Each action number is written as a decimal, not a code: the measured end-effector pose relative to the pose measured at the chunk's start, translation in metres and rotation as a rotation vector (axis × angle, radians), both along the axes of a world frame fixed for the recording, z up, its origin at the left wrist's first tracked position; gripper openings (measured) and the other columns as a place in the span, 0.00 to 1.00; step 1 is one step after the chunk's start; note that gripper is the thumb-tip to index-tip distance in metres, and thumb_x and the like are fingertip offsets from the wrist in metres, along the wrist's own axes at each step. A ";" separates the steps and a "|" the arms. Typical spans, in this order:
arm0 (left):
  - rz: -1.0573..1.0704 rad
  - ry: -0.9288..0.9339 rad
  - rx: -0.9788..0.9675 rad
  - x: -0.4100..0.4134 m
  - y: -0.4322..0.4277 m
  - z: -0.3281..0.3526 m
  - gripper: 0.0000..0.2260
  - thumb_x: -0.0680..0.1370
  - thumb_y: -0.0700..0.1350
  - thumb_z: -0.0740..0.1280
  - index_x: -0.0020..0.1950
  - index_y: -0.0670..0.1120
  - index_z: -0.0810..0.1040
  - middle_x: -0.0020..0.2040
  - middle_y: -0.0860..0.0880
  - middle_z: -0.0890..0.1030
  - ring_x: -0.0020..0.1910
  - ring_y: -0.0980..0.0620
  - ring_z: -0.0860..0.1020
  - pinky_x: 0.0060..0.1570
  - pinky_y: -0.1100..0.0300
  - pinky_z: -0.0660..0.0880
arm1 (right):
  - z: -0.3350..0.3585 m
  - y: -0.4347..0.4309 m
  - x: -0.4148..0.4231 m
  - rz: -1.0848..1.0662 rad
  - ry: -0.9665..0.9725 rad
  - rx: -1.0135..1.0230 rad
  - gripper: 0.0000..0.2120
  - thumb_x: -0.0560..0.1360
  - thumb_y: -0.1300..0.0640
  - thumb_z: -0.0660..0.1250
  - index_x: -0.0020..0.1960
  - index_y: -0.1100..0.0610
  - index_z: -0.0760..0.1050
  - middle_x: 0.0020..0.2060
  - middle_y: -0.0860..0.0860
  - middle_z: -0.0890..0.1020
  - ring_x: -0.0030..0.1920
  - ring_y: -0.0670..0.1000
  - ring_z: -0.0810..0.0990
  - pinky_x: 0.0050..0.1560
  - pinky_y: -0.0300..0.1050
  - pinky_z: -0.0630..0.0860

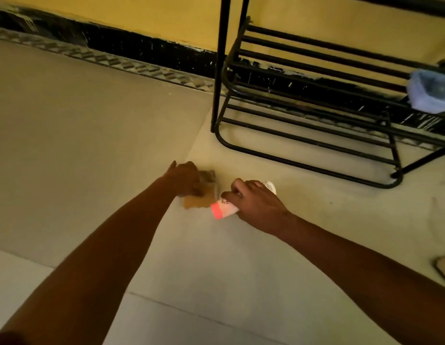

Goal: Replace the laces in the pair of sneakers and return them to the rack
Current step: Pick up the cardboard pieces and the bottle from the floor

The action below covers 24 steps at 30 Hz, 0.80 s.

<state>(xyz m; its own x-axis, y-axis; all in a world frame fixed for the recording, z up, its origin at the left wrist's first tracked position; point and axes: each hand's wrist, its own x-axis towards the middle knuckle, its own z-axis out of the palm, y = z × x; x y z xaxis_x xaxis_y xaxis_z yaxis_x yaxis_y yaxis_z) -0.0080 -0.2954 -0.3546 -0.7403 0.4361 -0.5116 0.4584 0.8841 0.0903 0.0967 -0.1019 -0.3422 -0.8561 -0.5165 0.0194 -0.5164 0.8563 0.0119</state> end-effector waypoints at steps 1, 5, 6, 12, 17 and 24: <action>0.005 0.013 0.020 0.000 0.002 -0.001 0.25 0.74 0.57 0.67 0.67 0.46 0.71 0.68 0.44 0.67 0.69 0.46 0.65 0.72 0.48 0.53 | 0.007 0.007 0.005 -0.027 -0.047 -0.010 0.23 0.57 0.63 0.77 0.52 0.58 0.79 0.42 0.56 0.77 0.34 0.57 0.78 0.37 0.49 0.77; 0.029 0.046 0.136 0.005 0.024 0.000 0.25 0.70 0.57 0.72 0.59 0.42 0.76 0.59 0.44 0.73 0.57 0.46 0.73 0.52 0.57 0.69 | 0.045 0.046 0.029 -0.186 -0.200 0.105 0.25 0.67 0.56 0.72 0.64 0.55 0.73 0.54 0.54 0.72 0.47 0.56 0.77 0.46 0.47 0.73; 0.033 0.049 0.167 0.009 0.033 0.004 0.23 0.70 0.56 0.72 0.58 0.43 0.77 0.58 0.44 0.73 0.56 0.46 0.73 0.49 0.58 0.69 | 0.052 0.059 0.035 -0.227 -0.224 0.136 0.26 0.70 0.54 0.69 0.66 0.54 0.70 0.57 0.53 0.71 0.51 0.55 0.76 0.48 0.46 0.71; -0.042 -0.024 0.440 0.048 0.109 0.029 0.15 0.70 0.52 0.73 0.51 0.45 0.80 0.51 0.46 0.79 0.51 0.48 0.76 0.50 0.59 0.71 | 0.103 0.144 0.095 -0.417 -0.343 0.300 0.23 0.71 0.52 0.67 0.64 0.51 0.68 0.56 0.49 0.72 0.52 0.51 0.76 0.44 0.42 0.70; -0.095 -0.116 0.675 0.078 0.158 0.051 0.11 0.69 0.49 0.74 0.47 0.45 0.80 0.44 0.48 0.79 0.46 0.48 0.77 0.46 0.59 0.72 | 0.125 0.225 0.161 -0.449 -0.530 0.470 0.18 0.72 0.53 0.64 0.61 0.53 0.68 0.57 0.49 0.70 0.56 0.49 0.73 0.48 0.40 0.70; -0.099 -0.181 0.754 0.102 0.217 0.060 0.08 0.69 0.44 0.75 0.45 0.48 0.78 0.44 0.50 0.78 0.44 0.52 0.75 0.41 0.64 0.68 | 0.063 0.312 0.203 -0.633 -0.548 0.442 0.26 0.73 0.59 0.63 0.70 0.53 0.63 0.73 0.52 0.60 0.70 0.54 0.64 0.65 0.47 0.70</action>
<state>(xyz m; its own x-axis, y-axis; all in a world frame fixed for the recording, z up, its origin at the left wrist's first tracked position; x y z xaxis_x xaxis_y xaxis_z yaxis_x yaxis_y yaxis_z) 0.0941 -0.0782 -0.2948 -0.6132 0.7736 -0.1597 0.4531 0.5101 0.7311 0.2997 0.2100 -0.2789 -0.8117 0.1829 -0.5548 0.0133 0.9553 0.2955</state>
